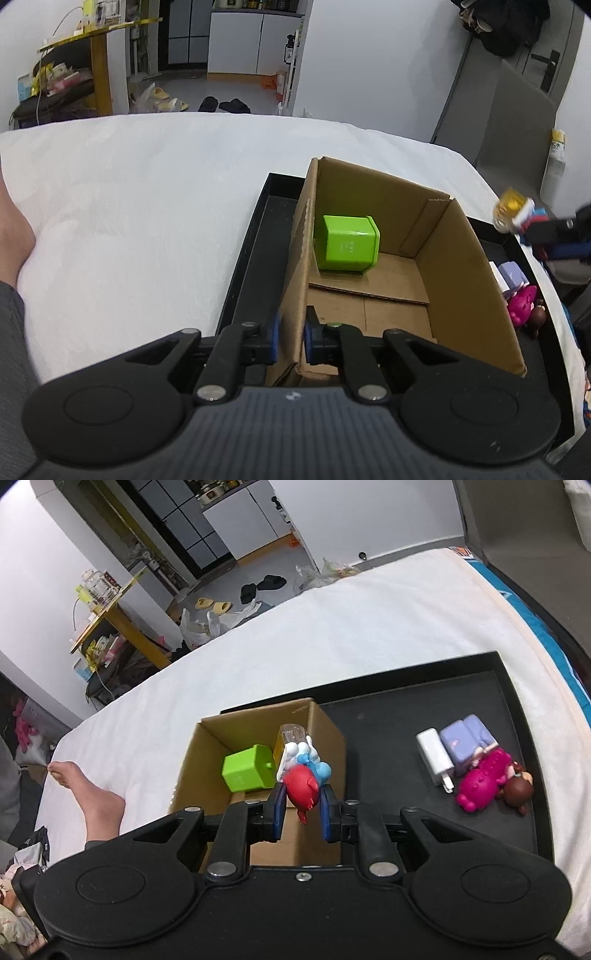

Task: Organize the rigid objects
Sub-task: 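Carry the red-and-blue figure into the box and open the right gripper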

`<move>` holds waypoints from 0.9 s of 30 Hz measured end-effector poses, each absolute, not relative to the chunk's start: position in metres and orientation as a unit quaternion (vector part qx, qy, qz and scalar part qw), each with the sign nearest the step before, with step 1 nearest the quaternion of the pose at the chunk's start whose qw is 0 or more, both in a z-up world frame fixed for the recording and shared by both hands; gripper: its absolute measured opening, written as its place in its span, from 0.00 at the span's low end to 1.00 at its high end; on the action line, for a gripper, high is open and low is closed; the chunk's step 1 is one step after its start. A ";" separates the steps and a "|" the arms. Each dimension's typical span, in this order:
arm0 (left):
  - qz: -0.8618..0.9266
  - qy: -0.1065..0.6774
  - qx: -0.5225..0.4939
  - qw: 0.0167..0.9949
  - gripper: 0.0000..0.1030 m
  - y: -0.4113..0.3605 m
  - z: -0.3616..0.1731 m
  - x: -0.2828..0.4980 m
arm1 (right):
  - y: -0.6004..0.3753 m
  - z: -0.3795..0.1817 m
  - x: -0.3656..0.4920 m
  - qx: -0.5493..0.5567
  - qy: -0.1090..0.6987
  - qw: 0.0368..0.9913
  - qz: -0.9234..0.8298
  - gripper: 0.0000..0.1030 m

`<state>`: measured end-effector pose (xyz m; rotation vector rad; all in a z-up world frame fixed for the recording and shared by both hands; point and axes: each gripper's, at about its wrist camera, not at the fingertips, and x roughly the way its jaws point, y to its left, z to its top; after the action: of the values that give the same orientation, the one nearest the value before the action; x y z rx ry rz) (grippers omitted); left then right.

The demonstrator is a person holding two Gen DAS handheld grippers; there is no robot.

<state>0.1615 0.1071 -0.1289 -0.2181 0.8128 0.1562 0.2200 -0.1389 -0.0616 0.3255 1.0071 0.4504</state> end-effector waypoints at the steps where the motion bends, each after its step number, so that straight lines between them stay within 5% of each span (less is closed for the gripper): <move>1: 0.076 0.394 -0.104 0.910 0.11 0.106 -0.129 0.161 | -0.136 -0.060 0.220 0.153 0.475 0.840 0.214 0.19; 27: 0.088 0.385 -0.100 0.913 0.10 0.104 -0.128 0.161 | -0.042 -0.075 0.230 -0.022 0.469 0.861 0.193 0.19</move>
<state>0.1612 0.1044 -0.1284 -0.2050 0.7935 0.1810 0.2296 -0.0422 -0.0753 -0.0461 0.9839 0.4057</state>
